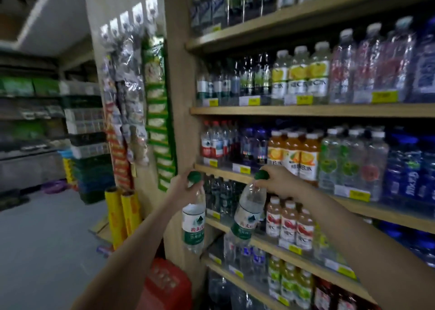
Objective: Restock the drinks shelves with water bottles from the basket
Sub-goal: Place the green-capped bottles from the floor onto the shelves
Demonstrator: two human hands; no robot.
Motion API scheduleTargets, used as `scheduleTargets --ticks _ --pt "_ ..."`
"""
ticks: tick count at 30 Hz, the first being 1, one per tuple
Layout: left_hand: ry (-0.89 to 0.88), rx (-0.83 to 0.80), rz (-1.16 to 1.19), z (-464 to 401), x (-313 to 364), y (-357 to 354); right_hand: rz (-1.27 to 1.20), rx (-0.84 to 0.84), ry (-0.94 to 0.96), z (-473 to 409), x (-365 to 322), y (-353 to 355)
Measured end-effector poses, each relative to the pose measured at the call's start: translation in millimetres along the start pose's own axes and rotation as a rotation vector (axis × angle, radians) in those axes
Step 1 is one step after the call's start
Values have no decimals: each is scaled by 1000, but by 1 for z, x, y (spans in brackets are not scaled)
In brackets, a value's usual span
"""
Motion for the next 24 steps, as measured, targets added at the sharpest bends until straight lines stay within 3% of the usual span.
scheduleTargets --ticks 7,13,24 --pt "11 159 114 -114 -35 30 -9 226 15 -115 -75 12" --pt "-98 313 254 -221 -41 23 3 408 156 -221 -100 32" --pt "-166 369 427 -379 -52 -7 -8 725 275 -364 -155 66"
Point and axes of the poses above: each hand's wrist, its own z-axis away from the middle knuckle, its own y-axis out of the back of the hand, x = y × z, the point moved 3 cm from there along -z, towards the middle knuckle, and after that the axes turned 15 degrees about x, right-handed, at the moved point
